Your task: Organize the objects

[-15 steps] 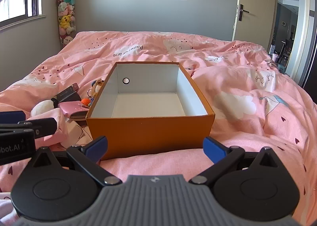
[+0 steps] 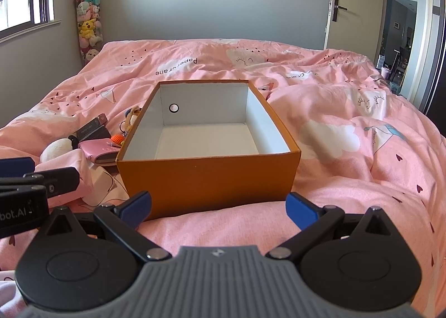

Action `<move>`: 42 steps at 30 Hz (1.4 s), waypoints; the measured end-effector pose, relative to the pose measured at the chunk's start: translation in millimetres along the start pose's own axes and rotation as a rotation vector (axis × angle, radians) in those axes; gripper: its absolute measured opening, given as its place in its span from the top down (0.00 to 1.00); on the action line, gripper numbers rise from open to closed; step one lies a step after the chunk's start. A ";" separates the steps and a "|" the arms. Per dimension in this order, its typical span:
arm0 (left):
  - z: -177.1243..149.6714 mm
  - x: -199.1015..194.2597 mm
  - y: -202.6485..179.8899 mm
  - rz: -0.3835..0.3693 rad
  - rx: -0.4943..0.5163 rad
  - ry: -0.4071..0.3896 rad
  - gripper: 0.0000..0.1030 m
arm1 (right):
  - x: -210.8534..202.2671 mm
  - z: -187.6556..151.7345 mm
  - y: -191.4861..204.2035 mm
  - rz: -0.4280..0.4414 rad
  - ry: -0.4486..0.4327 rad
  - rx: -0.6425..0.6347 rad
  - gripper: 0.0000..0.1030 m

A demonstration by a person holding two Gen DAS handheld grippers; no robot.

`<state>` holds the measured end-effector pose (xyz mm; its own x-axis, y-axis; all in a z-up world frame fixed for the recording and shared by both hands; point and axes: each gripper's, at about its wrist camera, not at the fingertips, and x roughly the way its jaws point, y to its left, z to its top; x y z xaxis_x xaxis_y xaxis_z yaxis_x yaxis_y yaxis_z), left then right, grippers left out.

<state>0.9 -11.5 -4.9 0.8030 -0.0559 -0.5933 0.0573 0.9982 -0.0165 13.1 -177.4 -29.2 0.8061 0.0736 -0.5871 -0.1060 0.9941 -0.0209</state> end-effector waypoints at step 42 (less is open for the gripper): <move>4.0 2.9 17.7 0.010 -0.028 0.040 0.30 | 13.9 17.0 23.7 0.134 0.007 -0.126 0.17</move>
<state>6.7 5.9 -3.7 0.7790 -0.0451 -0.6254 0.0317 0.9990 -0.0325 31.7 -151.4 -24.1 0.7760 0.2042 -0.5967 -0.2850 0.9576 -0.0430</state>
